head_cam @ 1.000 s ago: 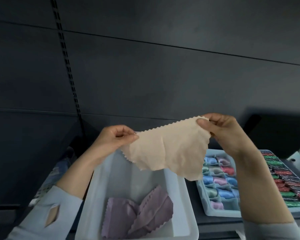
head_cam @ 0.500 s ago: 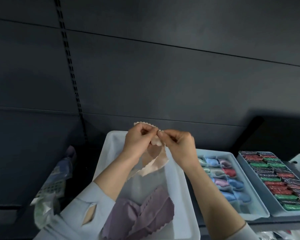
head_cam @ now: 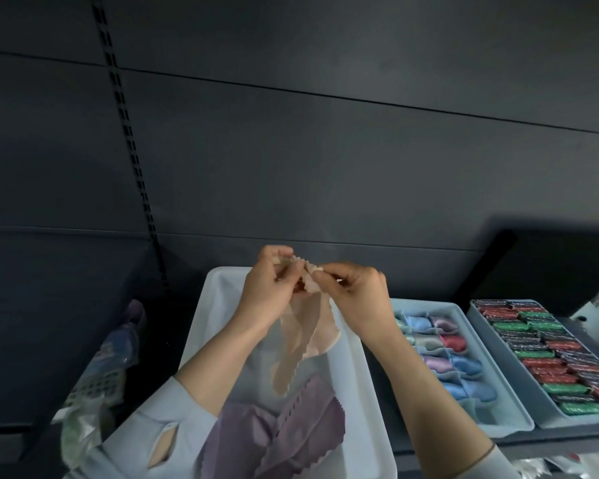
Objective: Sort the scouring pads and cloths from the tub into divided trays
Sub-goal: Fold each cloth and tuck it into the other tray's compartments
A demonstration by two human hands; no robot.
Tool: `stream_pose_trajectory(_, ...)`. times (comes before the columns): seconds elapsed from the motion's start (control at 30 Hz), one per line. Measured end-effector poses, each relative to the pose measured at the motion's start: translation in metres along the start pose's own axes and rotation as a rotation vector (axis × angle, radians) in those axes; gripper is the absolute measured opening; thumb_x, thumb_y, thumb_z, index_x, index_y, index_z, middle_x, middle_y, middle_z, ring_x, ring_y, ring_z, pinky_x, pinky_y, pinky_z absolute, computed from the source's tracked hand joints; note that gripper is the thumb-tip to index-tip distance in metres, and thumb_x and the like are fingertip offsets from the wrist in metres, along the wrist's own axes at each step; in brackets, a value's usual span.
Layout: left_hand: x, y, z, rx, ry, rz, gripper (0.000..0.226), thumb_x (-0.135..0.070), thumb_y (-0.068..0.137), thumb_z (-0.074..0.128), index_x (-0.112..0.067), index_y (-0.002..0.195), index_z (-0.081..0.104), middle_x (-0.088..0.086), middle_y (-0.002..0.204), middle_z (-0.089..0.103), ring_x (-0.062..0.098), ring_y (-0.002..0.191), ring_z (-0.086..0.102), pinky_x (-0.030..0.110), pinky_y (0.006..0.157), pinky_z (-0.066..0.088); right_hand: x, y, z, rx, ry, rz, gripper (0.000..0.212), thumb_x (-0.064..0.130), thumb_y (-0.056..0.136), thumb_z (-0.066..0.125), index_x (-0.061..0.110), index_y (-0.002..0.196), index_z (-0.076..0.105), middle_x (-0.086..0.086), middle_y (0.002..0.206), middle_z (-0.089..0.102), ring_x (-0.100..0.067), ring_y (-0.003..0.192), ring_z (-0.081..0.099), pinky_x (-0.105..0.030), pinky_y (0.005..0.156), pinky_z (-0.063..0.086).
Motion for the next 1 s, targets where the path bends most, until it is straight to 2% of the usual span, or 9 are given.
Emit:
stream_pose_trajectory(0.13, -0.017, -0.002, -0.002, 0.157, 0.480, 0.348, 0.059, -0.001, 0.090, 0.055, -0.041, 0.134, 0.049, -0.008, 0.093, 0.066, 0.011, 0.088, 0.066, 0.028, 0.086, 0.053, -0.007, 0.006, -0.009, 0.071, 0.063, 0.077, 0.007, 0.019, 0.089, 0.070, 0.018, 0.091, 0.077, 0.016, 0.080, 0.072, 0.000, 0.070, 0.065, -0.012, 0.069, 0.046)
stream_pose_trajectory(0.23, -0.019, -0.003, 0.014, 0.332, 0.426, 0.296, 0.062, 0.005, 0.085, 0.061, -0.039, 0.129, 0.056, -0.014, 0.098, 0.066, 0.009, 0.088, 0.069, 0.027, 0.085, 0.054, -0.003, 0.006, -0.003, 0.192, 0.108, 0.080, 0.008, 0.017, 0.091, 0.068, 0.020, 0.090, 0.075, 0.012, 0.076, 0.072, -0.009, 0.063, 0.065, -0.018, 0.069, 0.050)
stream_pose_trajectory(0.33, -0.017, -0.002, 0.016, 0.269, 0.466, 0.315, 0.055, 0.002, 0.084, 0.059, -0.031, 0.128, 0.060, -0.010, 0.107, 0.068, 0.009, 0.080, 0.068, 0.028, 0.083, 0.053, -0.005, 0.007, 0.001, 0.176, 0.126, 0.092, 0.009, 0.017, 0.093, 0.066, 0.019, 0.091, 0.075, 0.004, 0.079, 0.074, -0.015, 0.065, 0.068, -0.027, 0.070, 0.057)
stream_pose_trajectory(0.47, -0.006, -0.003, 0.013, 0.298, 0.440, 0.162, 0.049, -0.032, 0.091, 0.056, -0.038, 0.138, 0.044, -0.017, 0.119, 0.058, 0.008, 0.085, 0.068, 0.033, 0.091, 0.052, -0.008, 0.012, -0.006, 0.164, 0.122, 0.103, 0.011, 0.019, 0.094, 0.064, 0.017, 0.091, 0.073, 0.001, 0.078, 0.074, -0.016, 0.072, 0.071, -0.036, 0.079, 0.058)
stream_pose_trajectory(0.6, 0.011, -0.006, 0.004, 0.372, 0.724, 0.197, 0.082, -0.040, 0.075, 0.077, -0.039, 0.143, 0.033, -0.018, 0.122, 0.053, 0.002, 0.073, 0.064, 0.027, 0.081, 0.053, -0.006, 0.023, -0.031, 0.036, 0.177, 0.103, 0.011, 0.017, 0.091, 0.067, 0.023, 0.084, 0.074, -0.002, 0.074, 0.073, -0.020, 0.071, 0.071, -0.043, 0.083, 0.057)
stream_pose_trajectory(0.73, 0.031, -0.001, -0.019, 0.346, 0.870, 0.163, 0.029, -0.028, 0.080, 0.075, -0.032, 0.108, 0.066, -0.013, 0.095, 0.062, 0.004, 0.071, 0.063, 0.025, 0.076, 0.049, -0.006, 0.036, -0.059, -0.044, 0.254, 0.089, 0.013, 0.016, 0.091, 0.068, 0.026, 0.084, 0.075, -0.004, 0.080, 0.074, -0.022, 0.074, 0.069, -0.047, 0.084, 0.057)
stream_pose_trajectory(0.8, 0.036, 0.000, -0.029, 0.296, 0.904, 0.168, 0.015, -0.030, 0.081, 0.074, -0.028, 0.095, 0.071, -0.012, 0.096, 0.063, 0.004, 0.078, 0.062, 0.023, 0.075, 0.046, -0.001, 0.039, -0.066, -0.023, 0.287, 0.080, 0.011, 0.015, 0.091, 0.068, 0.022, 0.085, 0.076, -0.004, 0.082, 0.074, -0.017, 0.075, 0.067, -0.040, 0.082, 0.058)
stream_pose_trajectory(0.9, 0.024, -0.001, -0.021, 0.250, 0.719, 0.293, 0.049, -0.029, 0.080, 0.076, -0.031, 0.125, 0.057, -0.013, 0.126, 0.053, 0.002, 0.107, 0.055, 0.023, 0.091, 0.048, 0.011, 0.037, -0.063, 0.131, 0.318, 0.080, 0.009, 0.011, 0.089, 0.068, 0.014, 0.087, 0.075, 0.000, 0.080, 0.074, -0.008, 0.073, 0.065, -0.022, 0.074, 0.053)
stream_pose_trajectory(1.0, -0.004, -0.003, 0.013, 0.317, 0.618, 0.452, 0.074, -0.023, 0.083, 0.074, -0.028, 0.147, 0.036, -0.016, 0.149, 0.036, -0.003, 0.134, 0.036, 0.014, 0.110, 0.028, 0.024, 0.031, -0.047, 0.340, 0.307, 0.074, 0.009, 0.010, 0.089, 0.068, 0.006, 0.093, 0.075, -0.009, 0.083, 0.074, -0.009, 0.075, 0.064, -0.026, 0.076, 0.052)
Point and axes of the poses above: each hand's wrist, its own y-axis towards the middle knuckle, its own z-axis out of the palm, x = y × z, the point moved 7 cm from there along y, towards the middle knuckle
